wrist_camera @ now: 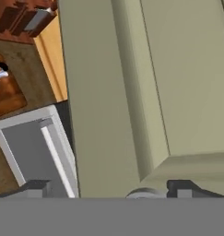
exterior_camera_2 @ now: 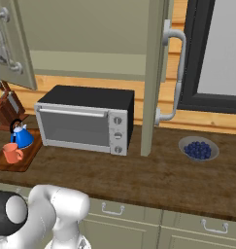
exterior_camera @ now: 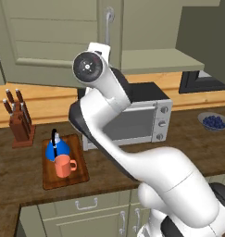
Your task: Pick the kettle from the counter and place it on the tray. Then pick the mug from the cabinet and place it on the tray. Then close the cabinet doors.
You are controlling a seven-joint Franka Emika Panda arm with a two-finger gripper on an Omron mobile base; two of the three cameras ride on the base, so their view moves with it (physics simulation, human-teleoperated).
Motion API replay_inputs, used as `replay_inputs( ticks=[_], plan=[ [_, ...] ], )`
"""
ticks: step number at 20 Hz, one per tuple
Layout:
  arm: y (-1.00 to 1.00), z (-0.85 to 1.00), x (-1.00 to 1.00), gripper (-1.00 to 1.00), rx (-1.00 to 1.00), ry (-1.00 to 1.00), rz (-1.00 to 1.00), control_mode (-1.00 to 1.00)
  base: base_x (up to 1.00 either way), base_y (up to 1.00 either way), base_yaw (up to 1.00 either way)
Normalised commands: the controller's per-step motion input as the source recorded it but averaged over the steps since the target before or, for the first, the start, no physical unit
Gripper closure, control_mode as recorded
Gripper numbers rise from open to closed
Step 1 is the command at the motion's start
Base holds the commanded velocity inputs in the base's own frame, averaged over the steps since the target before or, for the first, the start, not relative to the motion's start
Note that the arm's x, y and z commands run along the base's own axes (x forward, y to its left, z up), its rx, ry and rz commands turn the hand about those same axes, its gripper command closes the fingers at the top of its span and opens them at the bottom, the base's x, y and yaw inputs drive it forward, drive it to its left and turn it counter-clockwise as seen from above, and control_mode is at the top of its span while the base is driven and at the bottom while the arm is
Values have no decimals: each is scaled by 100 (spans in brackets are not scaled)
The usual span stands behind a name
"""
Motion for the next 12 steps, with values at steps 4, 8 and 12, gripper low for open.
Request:
replay_inputs(
  ticks=[4,8,12],
  plan=[
    [-8,-1,73,-100,0,0,0,-100,0,0,0],
    [0,-2,80,-100,0,0,2,-100,0,0,0],
    [0,-9,88,-100,0,0,2,-100,0,0,0]
  ],
)
